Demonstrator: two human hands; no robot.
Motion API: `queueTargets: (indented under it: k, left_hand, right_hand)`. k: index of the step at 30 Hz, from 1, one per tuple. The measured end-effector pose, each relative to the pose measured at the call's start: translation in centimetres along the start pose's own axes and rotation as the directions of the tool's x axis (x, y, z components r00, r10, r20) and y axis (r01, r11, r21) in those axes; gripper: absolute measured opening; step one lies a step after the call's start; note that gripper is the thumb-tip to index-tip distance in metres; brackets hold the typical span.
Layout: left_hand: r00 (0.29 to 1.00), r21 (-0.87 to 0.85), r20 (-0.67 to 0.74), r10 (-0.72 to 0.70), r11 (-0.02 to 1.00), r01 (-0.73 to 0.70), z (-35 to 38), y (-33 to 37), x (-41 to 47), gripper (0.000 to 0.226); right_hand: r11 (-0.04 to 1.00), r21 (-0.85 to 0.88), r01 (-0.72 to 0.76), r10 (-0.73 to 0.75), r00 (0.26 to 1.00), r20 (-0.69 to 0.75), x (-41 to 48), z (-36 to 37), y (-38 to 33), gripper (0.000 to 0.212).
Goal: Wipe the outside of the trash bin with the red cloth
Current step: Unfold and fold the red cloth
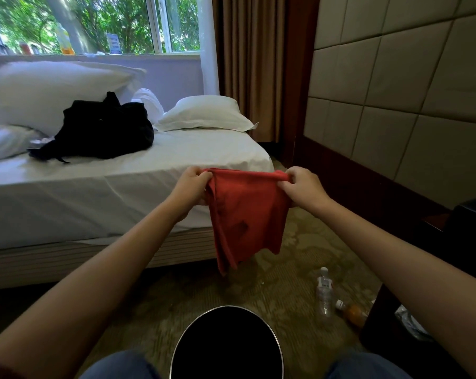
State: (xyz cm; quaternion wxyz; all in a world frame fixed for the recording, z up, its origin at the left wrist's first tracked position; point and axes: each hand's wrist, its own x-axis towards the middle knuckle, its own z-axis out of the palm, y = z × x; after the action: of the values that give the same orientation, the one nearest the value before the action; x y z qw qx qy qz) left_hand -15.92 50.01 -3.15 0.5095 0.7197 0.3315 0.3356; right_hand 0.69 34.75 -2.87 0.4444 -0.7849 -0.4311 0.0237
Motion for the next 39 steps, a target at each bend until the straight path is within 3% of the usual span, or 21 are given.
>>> queueTargets:
  k: [4, 8, 10, 13, 17, 20, 21, 24, 26, 29, 32, 35, 39]
  left_hand:
    - [0.999, -0.054, 0.027, -0.037, 0.998, 0.039, 0.0, 0.4, 0.0, 0.015]
    - [0.981, -0.140, -0.017, -0.195, 0.972, 0.190, 0.6, 0.3, 0.0, 0.020]
    - [0.943, -0.226, 0.016, -0.331, 0.918, 0.326, 1.2, 0.2, -0.3, 0.024]
    - [0.883, -0.242, 0.193, -0.428, 0.851, 0.465, 1.7, 0.2, -0.9, 0.028]
    - [0.904, -0.001, 0.326, -0.277, 0.956, 0.294, 1.6, 0.2, -1.8, 0.019]
    - [0.897, 0.209, 0.355, -0.264, 0.958, 0.199, 1.7, -0.3, -1.9, 0.070]
    - [0.897, 0.250, 0.352, -0.269, 0.950, 0.187, 1.7, -0.4, -1.8, 0.077]
    - [0.922, 0.296, 0.289, -0.257, 0.940, 0.170, 1.4, -1.1, -1.6, 0.074]
    - [0.932, 0.193, 0.237, -0.275, 0.953, 0.232, 1.2, -1.6, -1.4, 0.072]
    - [0.910, -0.059, 0.192, -0.366, 0.922, 0.383, 0.6, -2.1, -0.7, 0.062]
    - [0.848, -0.089, 0.214, -0.485, 0.855, 0.511, 0.2, -1.7, -0.5, 0.004]
    - [0.862, -0.094, 0.152, -0.484, 0.861, 0.500, 0.5, -2.0, -0.2, 0.020]
    - [0.942, -0.005, 0.090, -0.322, 0.946, 0.324, 1.2, -1.9, -0.4, 0.026]
  right_hand:
    - [0.989, 0.122, -0.088, 0.089, 0.996, -0.006, -0.1, 0.0, 0.2, 0.015]
    - [0.942, 0.156, -0.297, 0.281, 0.952, 0.119, 0.1, 0.1, -0.2, 0.014]
    - [0.939, 0.067, -0.338, 0.321, 0.929, 0.184, 0.1, 0.4, -0.6, 0.017]
    - [0.948, -0.146, -0.284, 0.303, 0.945, 0.126, 0.3, 0.9, -1.2, 0.035]
    - [0.939, -0.117, -0.322, 0.335, 0.934, 0.120, 0.8, 1.0, -1.4, 0.040]
    - [0.914, -0.009, -0.406, 0.402, 0.902, 0.156, 1.0, 0.9, -1.1, 0.038]
    - [0.896, 0.058, -0.441, 0.425, 0.886, 0.186, 0.9, 0.9, -1.1, 0.034]
    - [0.829, 0.211, -0.518, 0.445, 0.839, 0.312, 0.6, 0.6, -1.0, 0.019]
    - [0.801, 0.267, -0.537, 0.393, 0.806, 0.442, 0.7, 0.0, -0.9, 0.016]
    - [0.841, 0.242, -0.484, 0.260, 0.754, 0.603, 0.9, -1.1, -0.6, 0.029]
    - [0.969, -0.024, -0.245, 0.211, 0.777, 0.593, 0.6, -1.4, -0.7, 0.036]
    - [0.952, -0.307, 0.000, 0.156, 0.862, 0.482, 0.5, -0.6, -0.7, 0.029]
    - [0.875, -0.479, 0.073, 0.135, 0.912, 0.387, 0.6, 0.3, -0.5, 0.024]
